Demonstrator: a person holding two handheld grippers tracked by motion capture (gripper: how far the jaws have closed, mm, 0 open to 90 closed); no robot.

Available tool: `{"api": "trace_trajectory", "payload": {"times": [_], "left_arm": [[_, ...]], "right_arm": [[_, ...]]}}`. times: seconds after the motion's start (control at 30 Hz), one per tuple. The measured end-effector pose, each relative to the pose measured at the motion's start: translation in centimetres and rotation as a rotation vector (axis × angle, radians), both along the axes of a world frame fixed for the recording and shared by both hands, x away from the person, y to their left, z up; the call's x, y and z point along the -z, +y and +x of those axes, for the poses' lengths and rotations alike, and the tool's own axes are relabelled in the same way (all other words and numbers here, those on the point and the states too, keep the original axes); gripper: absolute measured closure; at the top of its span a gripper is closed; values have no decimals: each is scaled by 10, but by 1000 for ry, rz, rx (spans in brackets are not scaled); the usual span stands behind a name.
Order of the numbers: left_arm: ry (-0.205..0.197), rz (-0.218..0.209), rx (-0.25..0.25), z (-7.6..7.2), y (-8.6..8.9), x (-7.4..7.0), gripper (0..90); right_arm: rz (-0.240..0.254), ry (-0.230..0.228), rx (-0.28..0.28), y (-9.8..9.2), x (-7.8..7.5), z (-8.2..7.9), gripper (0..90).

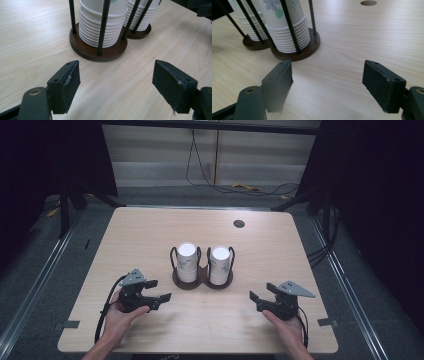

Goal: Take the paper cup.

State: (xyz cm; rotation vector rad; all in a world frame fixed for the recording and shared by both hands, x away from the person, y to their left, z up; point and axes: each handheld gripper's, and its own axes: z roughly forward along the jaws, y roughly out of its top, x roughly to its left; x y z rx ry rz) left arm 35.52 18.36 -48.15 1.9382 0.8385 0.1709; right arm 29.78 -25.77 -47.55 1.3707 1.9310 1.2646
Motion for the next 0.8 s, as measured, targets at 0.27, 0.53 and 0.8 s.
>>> {"api": "trace_trajectory", "payload": {"times": [0.27, 0.53, 0.8], "left_arm": [[-36, -5, 10, 1, -8, -2, 246], [-87, -24, 23, 1, -9, -11, 239], [-39, -50, 50, 3, -11, -29, 274]], "right_arm": [[7, 20, -33, 0, 2, 1, 234], [1, 25, -49, 3, 3, -1, 231], [-7, 22, -57, 5, 1, -5, 221]]}}
